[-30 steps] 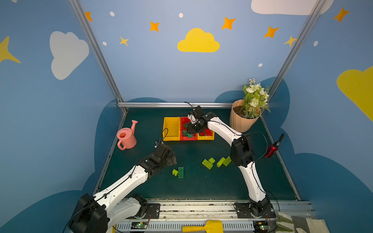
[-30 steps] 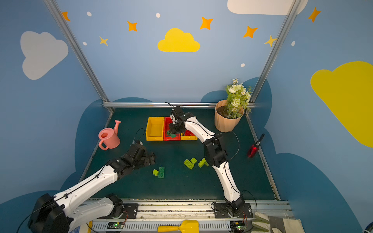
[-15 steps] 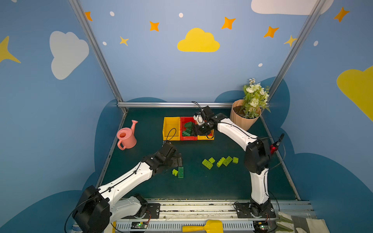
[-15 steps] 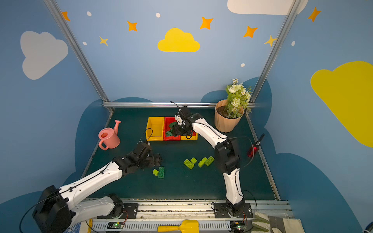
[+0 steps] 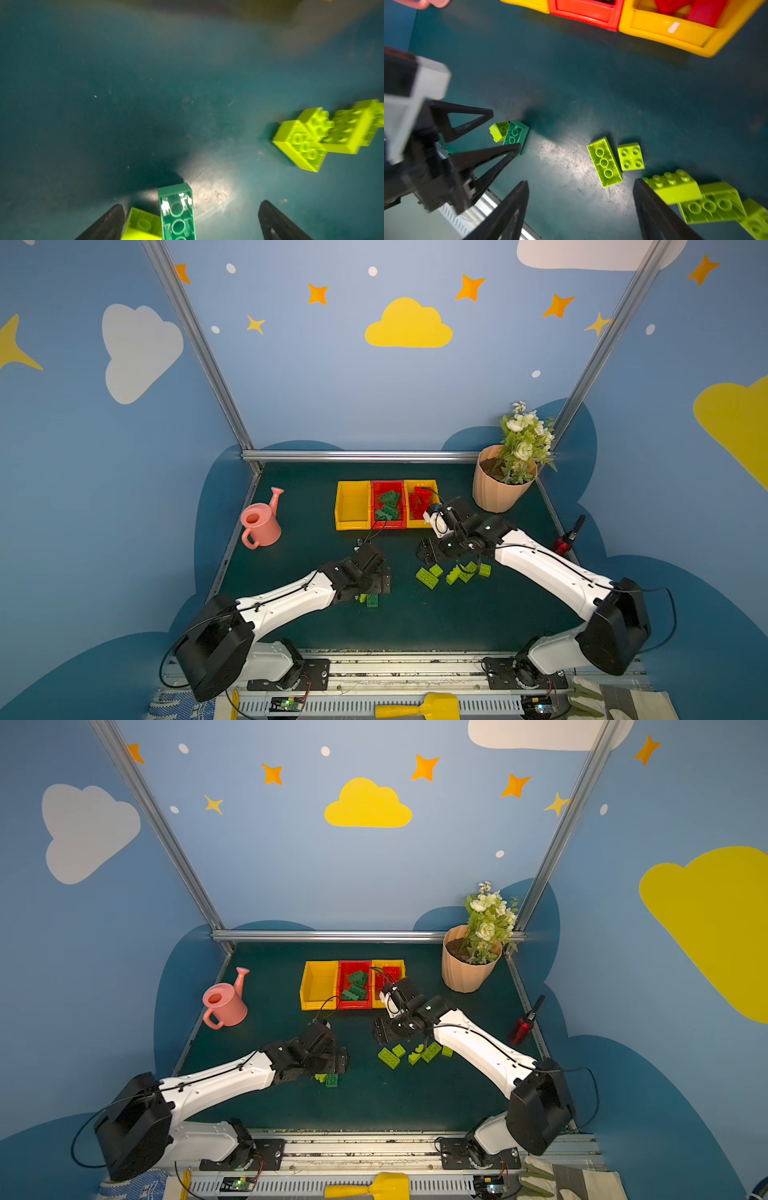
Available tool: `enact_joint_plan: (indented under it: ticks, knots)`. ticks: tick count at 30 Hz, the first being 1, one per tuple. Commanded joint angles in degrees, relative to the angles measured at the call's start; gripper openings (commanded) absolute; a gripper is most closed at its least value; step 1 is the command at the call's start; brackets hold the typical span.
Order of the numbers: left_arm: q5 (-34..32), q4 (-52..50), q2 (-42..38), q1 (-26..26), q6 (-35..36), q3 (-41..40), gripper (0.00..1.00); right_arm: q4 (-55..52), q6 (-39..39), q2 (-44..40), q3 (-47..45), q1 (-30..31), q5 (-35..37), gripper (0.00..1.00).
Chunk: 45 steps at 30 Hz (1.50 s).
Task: Sort the legos into containers by color
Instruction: Pick up the lego from the center of the table.
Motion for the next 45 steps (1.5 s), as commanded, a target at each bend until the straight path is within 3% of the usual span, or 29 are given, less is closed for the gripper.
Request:
enact_joint_plan:
  ticks: [1,16,26,40,45]
  knots:
    - [0.03,1.32,2.83,-0.27,0.74,0.70,0.99,-0.02,1.39,-5.16,-1.75,0.14,2.31,0.81]
    - [-0.76,-3.13,6.59,-5.21,-0.14,1.69,0.90,-0.69,2.16,-10.62,-5.92,-0.03,3.46,0.83]
    - [-2.93,-5.52,6.25,-5.57,0.58,3.95,0.86,-0.49,3.37,-11.65,-7.79,-0.40,4.90,0.83]
    - [-2.33,-10.01,16.19,-5.55,-1.92,9.99,0.69,-1.23,4.58,-15.81,-11.00,-0.65,6.03,0.83]
    - [-1.57,-10.74,17.93,-5.56,-2.66,10.41,0.50,-1.51,4.50,-17.49,-11.68,-1.05,6.10,0.83]
